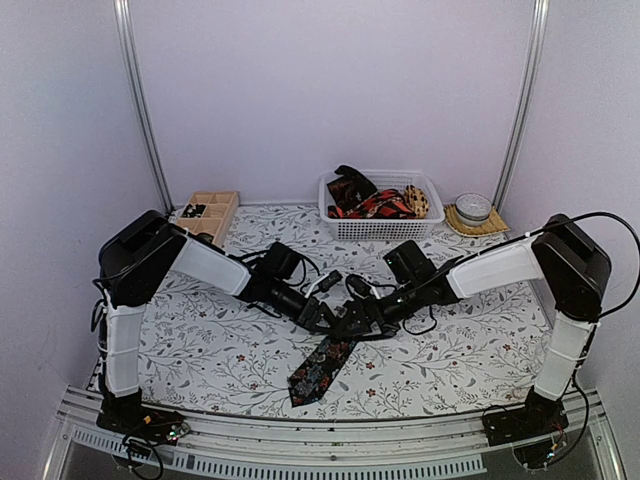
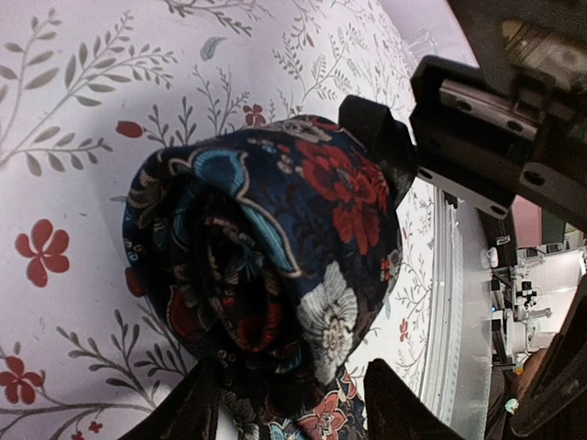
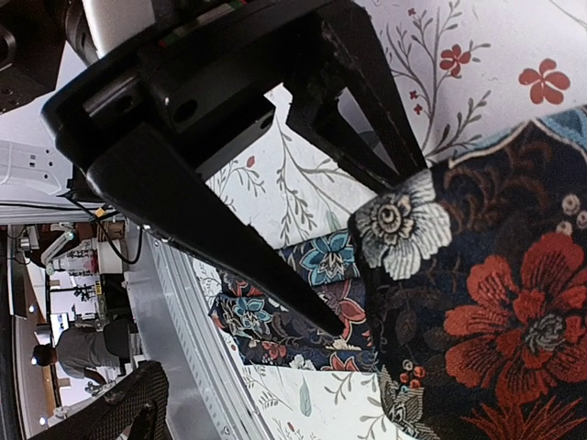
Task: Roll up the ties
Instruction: Roll the tie at the center of the board.
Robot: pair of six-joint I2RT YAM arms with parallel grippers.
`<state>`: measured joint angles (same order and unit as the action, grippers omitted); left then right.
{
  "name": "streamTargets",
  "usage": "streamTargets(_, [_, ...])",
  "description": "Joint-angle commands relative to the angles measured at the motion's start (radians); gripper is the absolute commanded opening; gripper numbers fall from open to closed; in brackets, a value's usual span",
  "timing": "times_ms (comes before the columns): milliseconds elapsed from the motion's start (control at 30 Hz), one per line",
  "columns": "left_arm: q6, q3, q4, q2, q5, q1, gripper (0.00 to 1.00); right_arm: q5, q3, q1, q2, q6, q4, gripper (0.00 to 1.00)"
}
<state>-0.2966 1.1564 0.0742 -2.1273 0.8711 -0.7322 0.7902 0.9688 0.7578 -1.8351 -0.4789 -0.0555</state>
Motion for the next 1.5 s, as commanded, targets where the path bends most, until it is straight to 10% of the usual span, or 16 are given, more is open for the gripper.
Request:
streamTargets(0, [-0.003, -0.041, -0.079, -0.022, -0.052, 0.011, 0.54, 0.016, 0.039, 0.011, -0.064, -0.012, 0.037, 1.0])
streamTargets(600, [0.026, -0.011, -0.157, 0.045, -0.156, 0.016, 0.65, -0.057, 0.069, -0.086, 0.256, 0.229, -0.38, 1.0])
streamTargets(833, [0.057, 0.02, -0.203, 0.039, -0.207, 0.016, 0.71, -0.197, 0.167, -0.159, 0.121, 0.242, -0.343, 1.0])
streamTargets(1467, [0.073, 0.046, -0.182, 0.006, -0.131, -0.008, 0.47, -0.071, 0.185, -0.14, -0.119, 0.22, -0.224, 0.96])
